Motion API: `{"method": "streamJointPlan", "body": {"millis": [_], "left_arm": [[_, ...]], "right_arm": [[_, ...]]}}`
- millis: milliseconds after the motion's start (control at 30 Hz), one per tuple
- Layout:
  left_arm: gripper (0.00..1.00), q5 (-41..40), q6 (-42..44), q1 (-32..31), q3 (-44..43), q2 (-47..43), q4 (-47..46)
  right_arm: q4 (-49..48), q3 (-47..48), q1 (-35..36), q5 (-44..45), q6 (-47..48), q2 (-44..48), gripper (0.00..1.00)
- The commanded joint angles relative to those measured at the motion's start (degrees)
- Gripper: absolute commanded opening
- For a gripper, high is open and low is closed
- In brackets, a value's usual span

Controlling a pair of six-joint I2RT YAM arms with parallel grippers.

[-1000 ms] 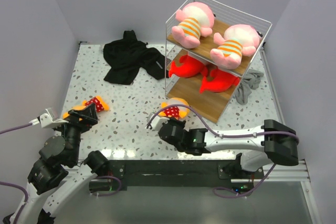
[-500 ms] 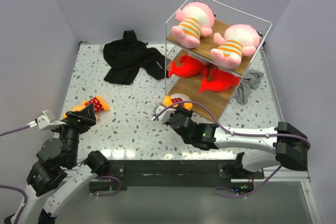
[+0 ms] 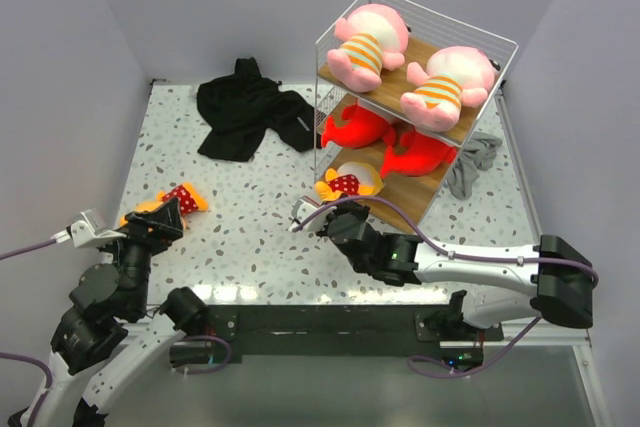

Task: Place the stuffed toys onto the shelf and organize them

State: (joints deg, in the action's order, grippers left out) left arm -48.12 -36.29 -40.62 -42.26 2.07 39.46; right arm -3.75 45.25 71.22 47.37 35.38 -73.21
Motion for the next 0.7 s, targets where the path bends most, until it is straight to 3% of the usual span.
{"method": "streamJointPlan", "body": {"millis": [0, 333, 667], "left_arm": [[0.86, 0.13, 1.14, -0.07, 0.34, -0.48, -2.02], [0.86, 0.31, 1.31, -0.07, 0.42, -0.66, -2.28], [0.86, 0.57, 1.31, -0.07, 0.51, -0.92, -2.46]], "right_arm": [[-3.01, 2.03, 0.15, 0.53, 3.20, 1.32, 0.00], [-11.63, -4.91, -5.12, -8.26, 4.43, -6.49, 0.00], [-15.41, -6.84, -10.31, -15.20, 8.39, -10.73, 0.10]]}}
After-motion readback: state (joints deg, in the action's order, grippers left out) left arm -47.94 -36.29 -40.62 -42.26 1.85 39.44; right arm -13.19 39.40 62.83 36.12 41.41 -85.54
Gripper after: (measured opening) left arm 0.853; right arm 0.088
